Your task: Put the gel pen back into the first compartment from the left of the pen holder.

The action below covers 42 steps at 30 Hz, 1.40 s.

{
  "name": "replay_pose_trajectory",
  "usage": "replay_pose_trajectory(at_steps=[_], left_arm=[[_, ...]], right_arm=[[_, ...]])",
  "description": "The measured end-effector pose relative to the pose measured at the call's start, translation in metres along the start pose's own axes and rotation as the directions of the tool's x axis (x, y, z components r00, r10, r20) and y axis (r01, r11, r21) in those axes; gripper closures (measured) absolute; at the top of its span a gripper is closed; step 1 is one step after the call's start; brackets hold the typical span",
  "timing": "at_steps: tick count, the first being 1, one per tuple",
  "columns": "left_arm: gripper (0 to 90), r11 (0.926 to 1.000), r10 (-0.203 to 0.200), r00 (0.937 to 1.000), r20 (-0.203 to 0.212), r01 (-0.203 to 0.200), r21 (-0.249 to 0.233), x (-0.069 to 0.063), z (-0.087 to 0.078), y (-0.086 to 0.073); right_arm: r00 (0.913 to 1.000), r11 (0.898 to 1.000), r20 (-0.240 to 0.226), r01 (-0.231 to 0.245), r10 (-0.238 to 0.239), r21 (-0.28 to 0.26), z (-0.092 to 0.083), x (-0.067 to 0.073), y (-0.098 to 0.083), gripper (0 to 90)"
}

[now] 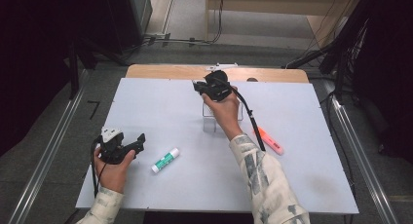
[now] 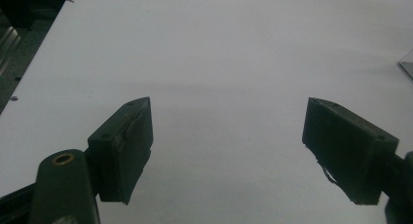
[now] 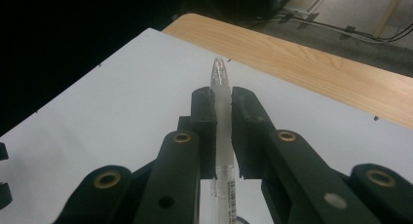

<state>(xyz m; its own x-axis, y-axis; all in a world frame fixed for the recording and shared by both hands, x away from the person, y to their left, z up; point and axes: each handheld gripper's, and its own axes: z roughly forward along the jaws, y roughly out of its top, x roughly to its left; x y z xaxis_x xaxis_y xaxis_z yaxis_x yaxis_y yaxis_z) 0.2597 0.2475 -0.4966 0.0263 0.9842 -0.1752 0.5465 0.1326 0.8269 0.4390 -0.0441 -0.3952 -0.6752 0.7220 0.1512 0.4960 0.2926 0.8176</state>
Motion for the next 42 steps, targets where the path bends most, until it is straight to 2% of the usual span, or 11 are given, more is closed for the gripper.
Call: replay_pose_trajectory(at_steps=[10,18,33,36,42], left_arm=[[19.6,1.0000,0.008,1.0000,-0.001,-0.008,0.005,-0.002,0.001,0.000],[19.6,0.9999,0.012,0.9999,0.000,-0.012,0.005,-0.003,0.001,0.000],[19.6,0.9999,0.014,0.9999,-0.002,-0.014,0.007,-0.003,0.001,-0.001],[19.6,0.9998,0.015,0.9999,-0.002,-0.015,0.009,-0.003,0.001,-0.001],[19.6,0.9999,0.013,0.9999,-0.002,-0.013,0.008,-0.003,0.001,-0.001]], right_arm=[[0.9995,0.999,0.007,0.032,-0.032,-0.011,-0.020,-0.001,-0.015,78.8],[0.9989,0.999,0.009,0.045,-0.045,0.012,-0.030,-0.001,-0.033,78.9],[0.9979,0.997,0.015,0.063,-0.064,0.032,-0.029,0.000,-0.043,78.4],[0.9979,0.998,0.017,0.062,-0.063,0.033,-0.028,0.000,-0.044,73.6],[0.9978,0.997,0.018,0.063,-0.063,0.034,-0.030,-0.001,-0.047,69.5]])
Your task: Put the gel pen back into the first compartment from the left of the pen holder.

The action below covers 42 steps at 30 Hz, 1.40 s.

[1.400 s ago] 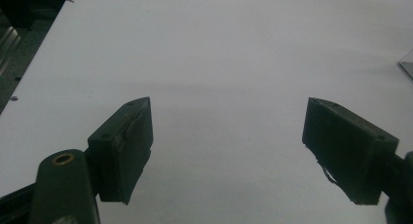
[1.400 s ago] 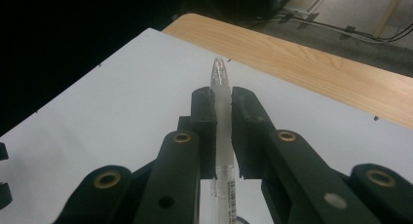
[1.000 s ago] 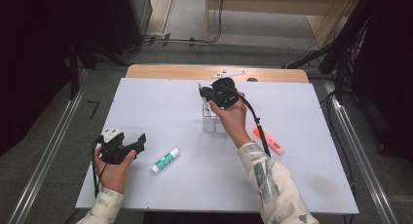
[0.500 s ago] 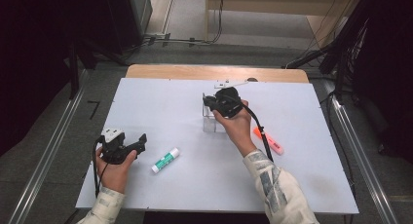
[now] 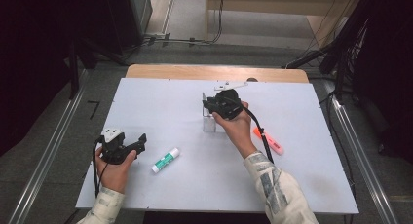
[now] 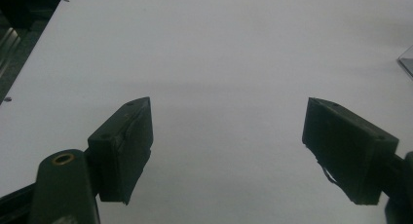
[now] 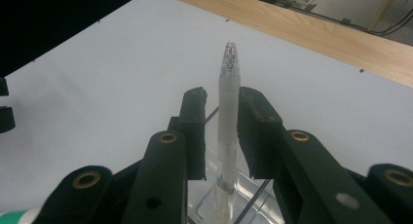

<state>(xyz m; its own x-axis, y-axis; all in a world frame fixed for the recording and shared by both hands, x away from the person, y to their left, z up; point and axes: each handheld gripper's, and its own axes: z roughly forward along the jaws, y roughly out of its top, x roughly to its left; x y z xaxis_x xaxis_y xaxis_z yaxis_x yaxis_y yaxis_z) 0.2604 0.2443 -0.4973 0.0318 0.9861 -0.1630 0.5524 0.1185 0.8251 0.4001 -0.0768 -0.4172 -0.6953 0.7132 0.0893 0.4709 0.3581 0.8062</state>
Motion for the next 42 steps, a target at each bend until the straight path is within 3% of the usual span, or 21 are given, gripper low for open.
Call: replay_pose_trajectory(at_steps=[8,28,42], left_arm=[[19.6,1.0000,0.001,1.0000,0.001,-0.001,0.001,-0.001,0.000,0.000],[19.6,1.0000,0.008,1.0000,0.000,-0.008,0.005,-0.002,0.001,0.000],[19.6,0.9999,0.010,0.9999,0.000,-0.010,0.003,-0.003,0.001,0.000]], right_arm=[[1.0000,1.000,0.010,0.002,-0.002,0.003,-0.006,-0.003,-0.004,60.8],[0.9987,0.999,0.051,0.008,-0.007,-0.032,-0.034,-0.004,-0.022,26.7],[0.9960,0.999,0.089,0.005,-0.001,-0.047,-0.059,-0.012,-0.049,23.7]])
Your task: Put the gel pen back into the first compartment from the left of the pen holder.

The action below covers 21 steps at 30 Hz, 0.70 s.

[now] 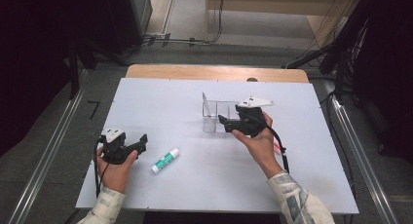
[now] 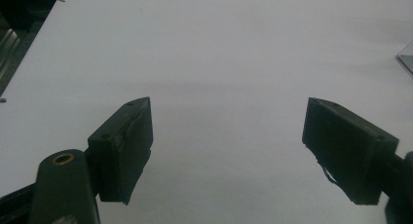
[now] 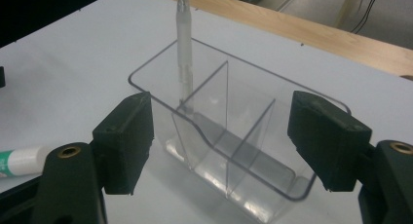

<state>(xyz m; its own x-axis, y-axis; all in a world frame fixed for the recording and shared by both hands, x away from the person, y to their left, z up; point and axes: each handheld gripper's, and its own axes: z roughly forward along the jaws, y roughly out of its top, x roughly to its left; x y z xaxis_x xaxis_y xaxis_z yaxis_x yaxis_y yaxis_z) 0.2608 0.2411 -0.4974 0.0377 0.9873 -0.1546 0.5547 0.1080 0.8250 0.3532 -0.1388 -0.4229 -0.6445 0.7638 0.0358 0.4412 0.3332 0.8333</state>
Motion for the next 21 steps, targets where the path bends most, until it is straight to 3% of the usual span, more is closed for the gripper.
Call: replay_pose_trajectory(at_steps=[21], left_arm=[[19.6,1.0000,0.004,1.0000,0.000,-0.004,0.005,-0.001,0.001,0.000]], right_arm=[[0.9961,0.997,0.059,-0.068,0.065,0.045,-0.029,-0.028,-0.056,23.8]])
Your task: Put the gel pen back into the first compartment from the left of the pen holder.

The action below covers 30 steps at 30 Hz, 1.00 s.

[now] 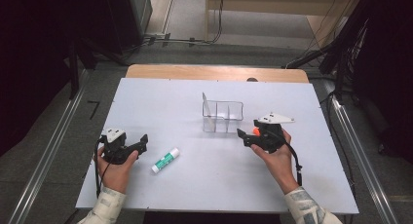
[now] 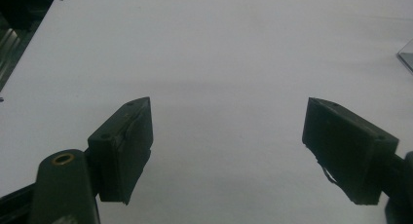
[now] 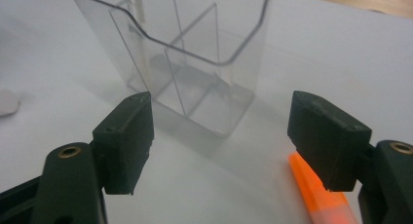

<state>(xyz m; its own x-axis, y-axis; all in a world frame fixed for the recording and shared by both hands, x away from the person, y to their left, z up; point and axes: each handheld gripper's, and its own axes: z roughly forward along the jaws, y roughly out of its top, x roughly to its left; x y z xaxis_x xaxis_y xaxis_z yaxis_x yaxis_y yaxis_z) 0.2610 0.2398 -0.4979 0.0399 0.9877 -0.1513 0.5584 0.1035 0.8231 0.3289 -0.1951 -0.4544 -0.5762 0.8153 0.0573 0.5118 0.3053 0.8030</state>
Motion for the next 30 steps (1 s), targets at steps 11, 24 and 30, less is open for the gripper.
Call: replay_pose_trajectory(at_steps=[11,24,30], left_arm=[[19.6,1.0000,0.001,1.0000,-0.001,-0.001,0.001,0.000,0.000,0.000],[19.6,1.0000,0.004,1.0000,-0.003,-0.004,0.005,-0.001,0.001,-0.001],[19.6,1.0000,0.004,1.0000,-0.005,-0.004,0.006,-0.001,0.001,-0.001]], right_arm=[[0.9968,0.999,0.072,-0.036,0.035,0.016,-0.017,-0.027,-0.025,23.7],[0.9853,0.997,0.152,-0.082,0.079,0.015,-0.039,-0.057,-0.045,23.7],[0.9817,0.995,0.168,-0.094,0.089,0.021,-0.044,-0.064,-0.051,23.7]])
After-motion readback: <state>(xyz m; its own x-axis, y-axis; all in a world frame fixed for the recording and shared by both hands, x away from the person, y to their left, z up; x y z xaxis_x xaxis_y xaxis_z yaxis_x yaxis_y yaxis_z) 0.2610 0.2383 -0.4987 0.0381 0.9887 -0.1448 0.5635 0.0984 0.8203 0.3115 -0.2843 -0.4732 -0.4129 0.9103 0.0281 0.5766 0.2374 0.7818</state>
